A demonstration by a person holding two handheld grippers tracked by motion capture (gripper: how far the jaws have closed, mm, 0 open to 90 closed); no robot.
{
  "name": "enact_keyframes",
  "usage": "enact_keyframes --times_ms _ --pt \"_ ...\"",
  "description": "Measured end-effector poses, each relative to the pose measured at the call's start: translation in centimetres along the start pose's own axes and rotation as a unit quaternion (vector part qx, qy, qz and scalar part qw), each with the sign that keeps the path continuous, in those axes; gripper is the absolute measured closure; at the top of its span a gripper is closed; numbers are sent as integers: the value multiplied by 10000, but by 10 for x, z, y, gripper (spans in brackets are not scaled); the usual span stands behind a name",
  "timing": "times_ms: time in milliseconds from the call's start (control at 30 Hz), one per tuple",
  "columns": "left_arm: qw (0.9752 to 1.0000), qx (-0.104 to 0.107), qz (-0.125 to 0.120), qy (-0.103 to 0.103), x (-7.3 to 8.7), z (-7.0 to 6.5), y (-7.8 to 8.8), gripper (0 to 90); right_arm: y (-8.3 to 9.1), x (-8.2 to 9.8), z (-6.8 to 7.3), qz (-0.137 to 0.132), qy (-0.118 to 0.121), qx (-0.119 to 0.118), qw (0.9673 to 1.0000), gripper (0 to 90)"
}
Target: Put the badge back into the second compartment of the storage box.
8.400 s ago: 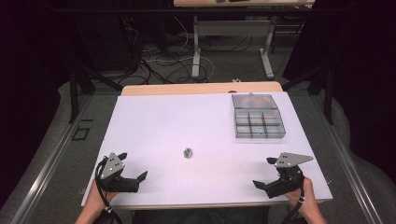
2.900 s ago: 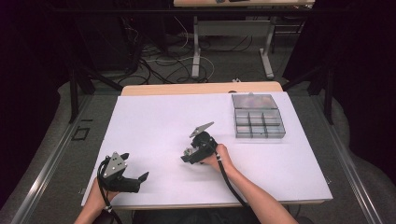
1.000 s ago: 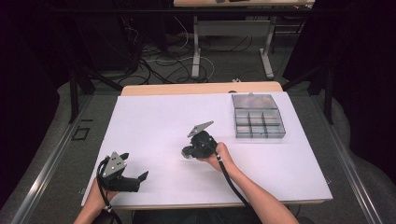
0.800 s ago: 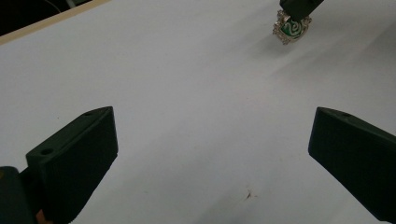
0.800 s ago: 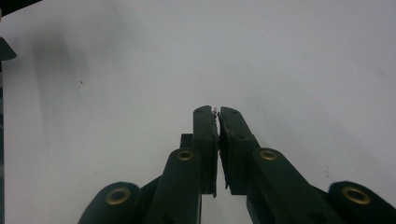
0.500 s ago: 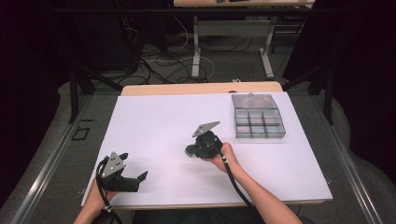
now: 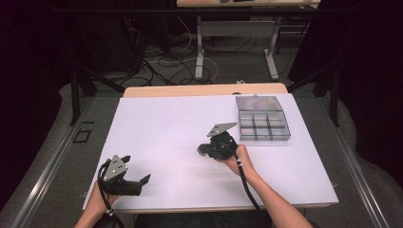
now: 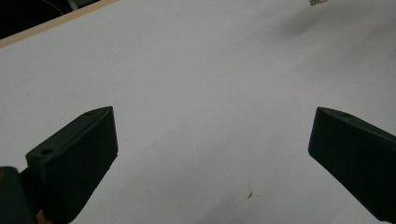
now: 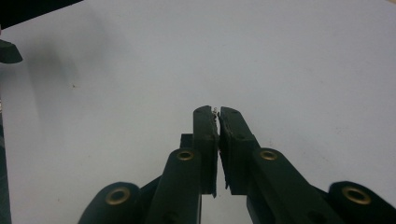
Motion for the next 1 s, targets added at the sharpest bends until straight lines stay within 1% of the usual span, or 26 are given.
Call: enact_keyframes --times_ms 33,100,167,200,233,267,300,333,367,400,567,600,667,700,833,900,967,1000 --pt "10000 -18 1 5 0 0 0 16 1 1 -1 -82 -2 25 10000 858" --pt "10000 -5 5 3 0 0 0 16 6 1 -2 -5 2 66 10000 858" --pt "10000 1 3 1 0 0 0 16 9 2 -4 -68 -12 98 9999 858" --pt "10000 -14 1 -6 0 0 0 16 11 2 -4 -63 -24 114 9999 858" --pt "10000 -8 4 -3 0 0 0 16 14 2 -5 0 -15 114 9999 858" --pt "10000 -17 -2 -2 0 0 0 16 15 3 -5 -82 -29 150 9999 858" --pt "10000 -15 -4 -3 0 0 0 16 18 2 -5 -24 -12 151 9999 858" --pt "10000 -9 6 4 0 0 0 16 19 3 -6 -118 -12 175 9998 858" --pt "10000 -3 1 3 0 0 0 16 22 2 -6 -62 -21 178 9998 858" --pt "10000 -11 0 7 0 0 0 16 23 2 -6 -157 -43 206 9997 858" --pt "10000 -2 5 -14 0 0 0 16 33 4 -9 -242 -71 284 9993 858" --pt "10000 -2 -7 -4 0 0 0 16 35 5 -9 -274 -94 328 9990 858" --pt "10000 -15 -2 -6 0 0 0 16 40 6 -12 -274 -124 354 9989 858" --pt "10000 -16 -5 -2 0 0 0 16 42 7 -13 -326 -130 419 9985 858" --pt "10000 10 -7 -8 0 0 0 16 51 10 -19 -363 -196 512 9978 858" --pt "10000 8 -12 5 0 0 -1 16 57 13 -22 -382 -243 609 9971 858" --pt "10000 19 -16 1 0 0 -1 15 58 14 -23 -389 -238 648 9969 858" --pt "10000 29 2 -11 0 0 0 15 61 15 -25 -293 -250 653 9971 858"
Point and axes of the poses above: each handheld gripper's, and its own axes: y roughly backward along the jaws, x roughly out of its underside, z roughly to its left, the point moved 1 cm from there along -y, roughly forward along the jaws, and after that the axes turned 8 degrees about -z, right-handed, at the moved point
